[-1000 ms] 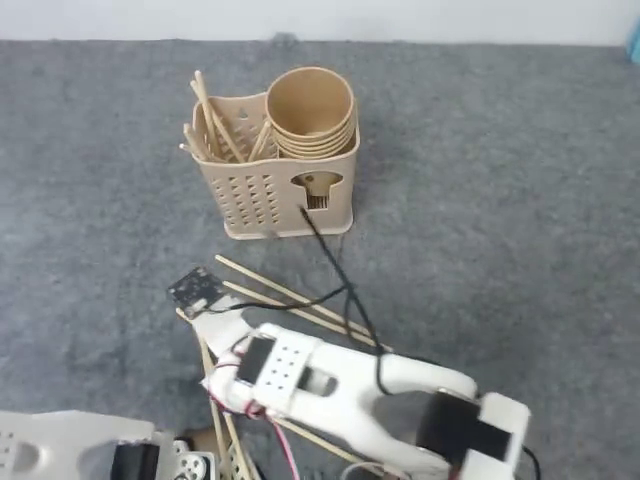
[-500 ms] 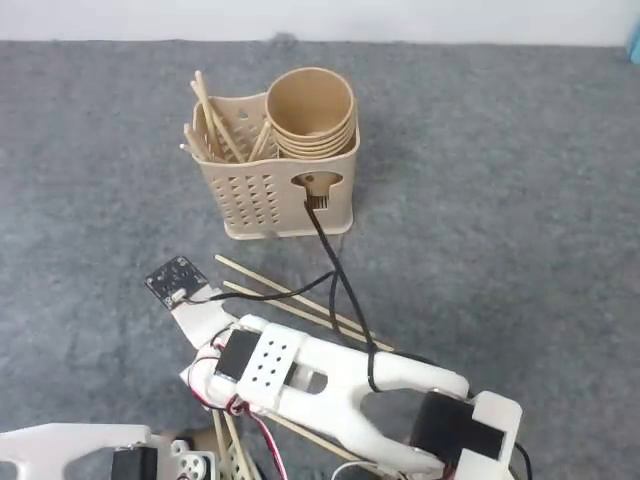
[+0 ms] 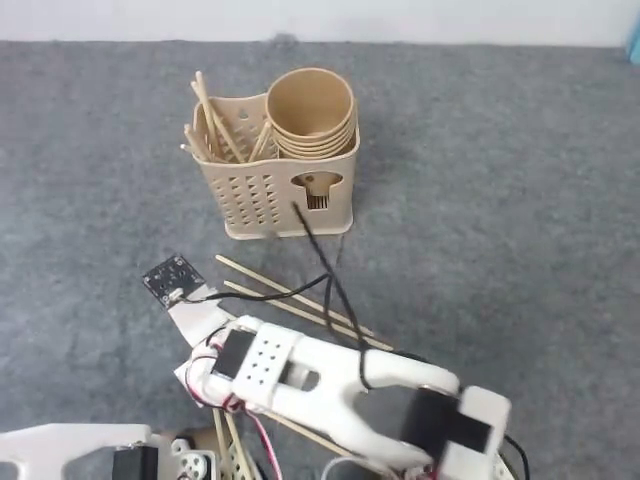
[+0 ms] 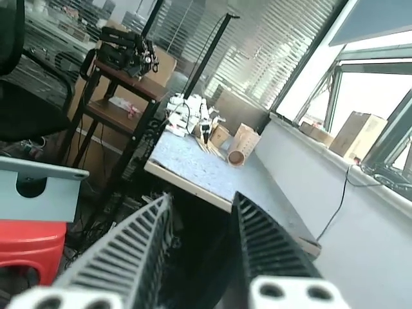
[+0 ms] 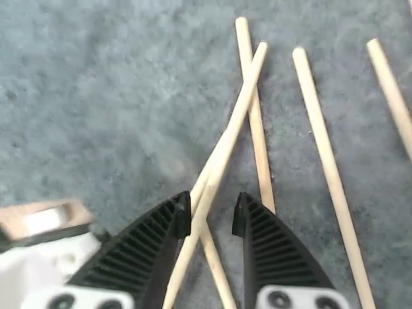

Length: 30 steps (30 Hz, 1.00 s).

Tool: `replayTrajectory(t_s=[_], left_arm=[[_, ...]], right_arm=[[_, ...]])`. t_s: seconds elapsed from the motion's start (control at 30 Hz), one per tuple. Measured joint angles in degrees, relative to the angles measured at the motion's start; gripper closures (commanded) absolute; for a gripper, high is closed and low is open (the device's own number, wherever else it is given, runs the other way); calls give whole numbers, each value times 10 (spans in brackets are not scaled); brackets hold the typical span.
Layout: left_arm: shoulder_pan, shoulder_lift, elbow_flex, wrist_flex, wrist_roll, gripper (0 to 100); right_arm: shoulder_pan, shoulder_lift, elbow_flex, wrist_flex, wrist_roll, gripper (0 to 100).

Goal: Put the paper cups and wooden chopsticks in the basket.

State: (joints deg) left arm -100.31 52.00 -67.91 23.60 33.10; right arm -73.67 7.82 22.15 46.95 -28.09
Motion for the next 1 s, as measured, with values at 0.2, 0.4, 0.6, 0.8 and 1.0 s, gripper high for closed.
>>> replayTrajectory(t_s=[0.2, 0.4, 0.6, 0.8, 1.0], left_arm=[[-5, 0, 0, -28, 0, 859], [-12, 0, 0, -30, 3, 859], [-12, 0, 0, -30, 3, 859], [-12, 0, 0, -21, 3, 859], [4, 0, -4, 98, 3, 859]], right_arm=[[2, 113, -69, -14, -1, 881], [4, 136, -110, 23, -1, 975], [10, 142, -111, 32, -16, 992], [14, 122, -129, 103, -21, 991], [13, 25, -129, 205, -21, 991]])
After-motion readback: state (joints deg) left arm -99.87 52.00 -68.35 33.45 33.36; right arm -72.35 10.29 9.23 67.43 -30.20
